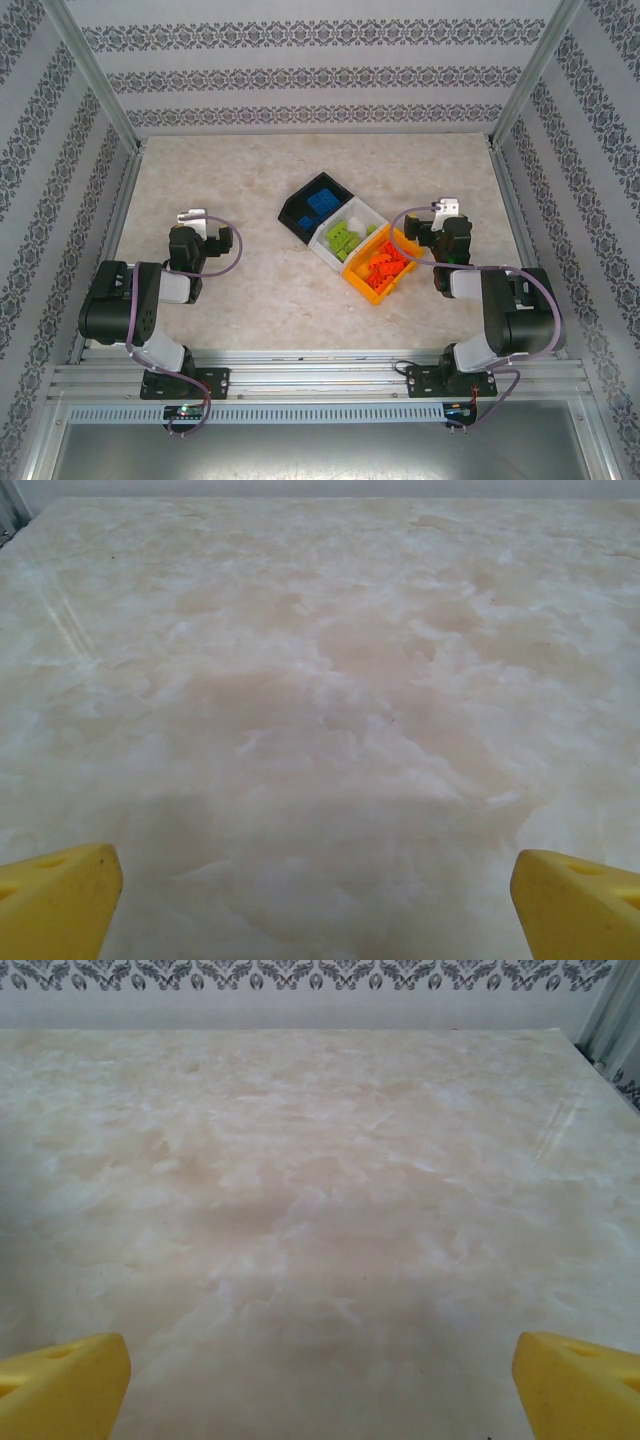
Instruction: Sort the legos into containers by color
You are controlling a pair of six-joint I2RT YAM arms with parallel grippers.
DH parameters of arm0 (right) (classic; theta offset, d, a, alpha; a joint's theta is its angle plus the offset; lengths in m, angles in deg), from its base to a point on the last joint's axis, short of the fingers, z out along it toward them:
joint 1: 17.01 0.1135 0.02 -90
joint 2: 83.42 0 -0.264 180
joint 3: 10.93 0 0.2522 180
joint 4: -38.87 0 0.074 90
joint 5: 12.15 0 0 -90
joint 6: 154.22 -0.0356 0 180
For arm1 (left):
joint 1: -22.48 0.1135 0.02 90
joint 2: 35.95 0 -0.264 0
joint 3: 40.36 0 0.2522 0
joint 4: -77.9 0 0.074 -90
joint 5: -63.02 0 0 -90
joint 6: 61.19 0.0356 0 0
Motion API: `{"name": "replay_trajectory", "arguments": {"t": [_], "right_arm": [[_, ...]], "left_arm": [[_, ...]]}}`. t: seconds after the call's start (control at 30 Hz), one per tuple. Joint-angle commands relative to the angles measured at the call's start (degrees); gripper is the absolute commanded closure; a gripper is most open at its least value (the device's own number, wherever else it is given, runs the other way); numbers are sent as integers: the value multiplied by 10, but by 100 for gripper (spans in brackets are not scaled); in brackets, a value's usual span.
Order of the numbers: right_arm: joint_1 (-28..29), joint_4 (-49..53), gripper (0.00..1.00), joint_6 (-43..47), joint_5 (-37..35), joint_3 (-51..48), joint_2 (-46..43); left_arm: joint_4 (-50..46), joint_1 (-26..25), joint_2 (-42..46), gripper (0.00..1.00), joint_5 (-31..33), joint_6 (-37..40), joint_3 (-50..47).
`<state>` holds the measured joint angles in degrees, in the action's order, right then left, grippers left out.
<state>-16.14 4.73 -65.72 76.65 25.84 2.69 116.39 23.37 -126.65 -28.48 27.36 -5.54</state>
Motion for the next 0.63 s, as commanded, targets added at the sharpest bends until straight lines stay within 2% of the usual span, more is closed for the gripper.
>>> {"name": "replay_trajectory", "arguments": {"t": [0.0, 0.6], "right_arm": [[-2, -29, 2, -5, -18, -9, 3], [-3, -24, 2, 4, 11, -8, 2]], "left_arm": [[11, 2, -1, 0, -8, 9, 12], [11, 2, -1, 0, -8, 9, 12]]}}
